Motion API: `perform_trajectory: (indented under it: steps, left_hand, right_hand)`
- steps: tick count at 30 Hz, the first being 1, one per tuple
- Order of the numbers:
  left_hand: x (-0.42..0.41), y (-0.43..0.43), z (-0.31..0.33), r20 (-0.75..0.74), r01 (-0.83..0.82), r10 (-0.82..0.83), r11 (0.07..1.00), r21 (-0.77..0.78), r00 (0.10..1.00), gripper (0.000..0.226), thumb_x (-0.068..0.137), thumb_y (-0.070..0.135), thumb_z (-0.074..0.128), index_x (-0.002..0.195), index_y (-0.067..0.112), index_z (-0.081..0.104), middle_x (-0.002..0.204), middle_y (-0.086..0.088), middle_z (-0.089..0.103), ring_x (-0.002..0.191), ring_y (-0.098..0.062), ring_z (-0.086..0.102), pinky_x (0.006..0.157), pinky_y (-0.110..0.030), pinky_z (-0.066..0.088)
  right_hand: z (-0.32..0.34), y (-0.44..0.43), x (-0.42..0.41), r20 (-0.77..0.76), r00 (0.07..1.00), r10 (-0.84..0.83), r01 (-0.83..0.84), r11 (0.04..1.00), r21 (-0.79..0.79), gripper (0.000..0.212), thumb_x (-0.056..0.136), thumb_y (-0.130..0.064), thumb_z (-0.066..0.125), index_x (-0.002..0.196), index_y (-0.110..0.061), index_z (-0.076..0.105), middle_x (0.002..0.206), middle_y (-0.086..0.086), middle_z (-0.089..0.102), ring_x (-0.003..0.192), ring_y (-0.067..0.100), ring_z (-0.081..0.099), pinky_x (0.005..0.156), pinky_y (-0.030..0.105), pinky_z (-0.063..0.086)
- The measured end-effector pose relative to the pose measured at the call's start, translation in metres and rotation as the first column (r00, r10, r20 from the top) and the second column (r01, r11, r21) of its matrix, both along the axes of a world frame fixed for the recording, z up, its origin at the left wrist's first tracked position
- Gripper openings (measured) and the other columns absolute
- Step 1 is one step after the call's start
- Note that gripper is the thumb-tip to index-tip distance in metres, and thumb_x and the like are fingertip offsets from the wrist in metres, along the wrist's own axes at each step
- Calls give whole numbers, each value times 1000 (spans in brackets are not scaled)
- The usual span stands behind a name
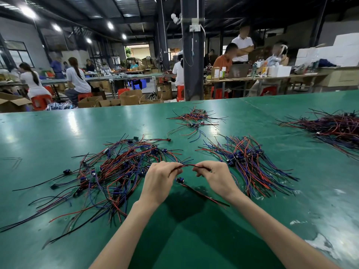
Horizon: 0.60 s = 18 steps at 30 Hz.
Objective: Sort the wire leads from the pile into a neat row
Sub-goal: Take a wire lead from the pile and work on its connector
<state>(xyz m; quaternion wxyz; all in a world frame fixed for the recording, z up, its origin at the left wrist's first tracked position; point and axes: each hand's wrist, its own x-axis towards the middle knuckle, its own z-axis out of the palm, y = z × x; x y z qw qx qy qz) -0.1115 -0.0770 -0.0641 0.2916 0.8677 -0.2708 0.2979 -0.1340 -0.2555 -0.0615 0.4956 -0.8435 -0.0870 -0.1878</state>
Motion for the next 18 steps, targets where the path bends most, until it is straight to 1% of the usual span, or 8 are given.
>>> perform_trajectory:
  steps: [3,6,10,12,14,16,17,18]
  left_hand:
    - [3,2,-1,-42,-1,-1,999,-32,999,18,86,10,68,103,9,73,91,-2,74,85,-23,64,80,-30,43]
    - [3,1,-1,-64,13,-16,999,-48,998,18,88,9,65,104,6,72,95,-5,72,89,-22,63,81,-27,45]
    - [5,1,-4,-92,-5,0,999,-48,996,13,89,11,64,100,7,69,98,-3,68,94,-19,58,81,-29,45]
    - [5,2,-4,-130,0,-12,996,-88,991,10,91,11,62,97,7,68,93,-2,69,87,-19,60,79,-34,48]
    - [4,1,-3,-130,3,-20,992,-128,991,10,91,12,61,96,8,68,87,-1,69,80,-19,62,75,-37,50]
    - [3,0,-2,-93,1,-17,986,-167,996,10,91,13,62,95,7,69,85,-1,69,78,-19,61,73,-37,51]
    - [2,-1,-1,-75,2,-17,982,-191,997,10,91,13,62,95,7,70,85,-1,69,77,-18,61,73,-35,51]
    - [2,-3,-1,-64,9,-23,976,-219,998,9,90,12,64,95,7,70,85,-1,70,76,-16,61,72,-30,51]
  right_hand:
    - [5,-9,1,-22,999,-28,30,993,115,10,87,-8,66,86,-1,75,74,13,70,70,17,57,74,32,48]
    - [8,-14,1,-60,998,-11,23,980,197,11,88,-7,65,84,-7,74,75,14,69,70,19,57,73,36,50]
    - [9,-15,1,-75,997,-1,22,962,274,12,90,-6,62,82,-10,72,68,5,66,57,2,58,58,14,46]
    - [9,-16,1,-91,996,-9,38,947,318,9,89,-9,64,95,-13,68,74,6,68,56,2,59,61,16,46]
    - [9,-15,2,-123,992,-33,80,910,407,37,88,-9,66,120,-19,51,88,7,67,62,12,62,66,23,49]
    - [9,-14,2,-175,984,-31,120,842,526,64,87,-8,68,135,-24,30,94,8,63,63,16,61,66,28,52]
    - [9,-13,2,-204,979,-8,124,817,563,68,86,-7,68,139,-21,26,94,8,62,62,16,61,63,28,53]
    - [9,-12,1,-237,971,31,117,803,585,65,86,-6,68,139,-13,30,94,9,61,61,15,60,60,26,53]
